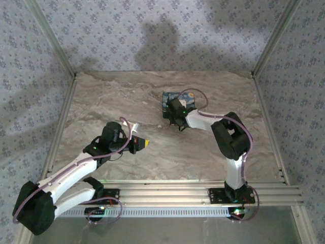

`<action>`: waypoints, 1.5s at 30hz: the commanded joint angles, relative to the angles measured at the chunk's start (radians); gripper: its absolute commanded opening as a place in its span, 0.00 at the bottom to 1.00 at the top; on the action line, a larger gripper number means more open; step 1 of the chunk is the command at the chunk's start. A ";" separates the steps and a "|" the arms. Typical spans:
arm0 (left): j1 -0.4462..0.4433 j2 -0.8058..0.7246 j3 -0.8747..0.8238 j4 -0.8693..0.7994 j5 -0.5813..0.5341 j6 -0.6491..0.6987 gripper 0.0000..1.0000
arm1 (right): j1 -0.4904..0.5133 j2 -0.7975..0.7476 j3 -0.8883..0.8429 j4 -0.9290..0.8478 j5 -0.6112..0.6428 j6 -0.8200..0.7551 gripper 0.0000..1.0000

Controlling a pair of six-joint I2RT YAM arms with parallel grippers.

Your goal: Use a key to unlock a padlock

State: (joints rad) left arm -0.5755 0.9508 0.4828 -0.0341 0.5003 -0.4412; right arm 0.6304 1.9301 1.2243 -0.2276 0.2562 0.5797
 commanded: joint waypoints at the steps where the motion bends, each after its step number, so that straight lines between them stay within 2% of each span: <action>1: 0.007 -0.006 0.011 0.009 0.017 0.016 0.00 | 0.000 -0.093 -0.023 -0.027 -0.105 0.016 0.04; 8: 0.007 0.005 -0.004 0.054 0.039 -0.008 0.00 | 0.013 -0.212 -0.125 -0.067 -0.248 0.113 0.00; 14: 0.000 0.043 -0.087 0.276 0.073 -0.107 0.00 | 0.041 -0.254 -0.146 -0.080 -0.393 0.168 0.00; 18: -0.028 0.094 -0.117 0.373 0.040 -0.075 0.00 | 0.042 -0.282 -0.148 -0.085 -0.453 0.206 0.00; 23: -0.033 0.195 -0.184 0.630 0.015 -0.068 0.00 | 0.029 -0.314 -0.139 -0.109 -0.525 0.245 0.00; 28: -0.046 0.250 -0.190 0.805 0.024 -0.060 0.00 | 0.005 -0.365 -0.165 -0.086 -0.618 0.321 0.00; 38: -0.068 0.323 -0.143 0.898 0.042 0.005 0.00 | -0.038 -0.460 -0.139 -0.165 -0.689 0.362 0.00; 45: -0.106 0.391 -0.115 0.929 -0.003 0.086 0.00 | -0.071 -0.471 -0.115 -0.220 -0.748 0.386 0.00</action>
State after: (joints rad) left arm -0.6582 1.3155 0.3191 0.8387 0.5114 -0.4263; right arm 0.5747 1.4921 1.0664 -0.4248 -0.4347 0.9417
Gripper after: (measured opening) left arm 0.057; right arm 0.126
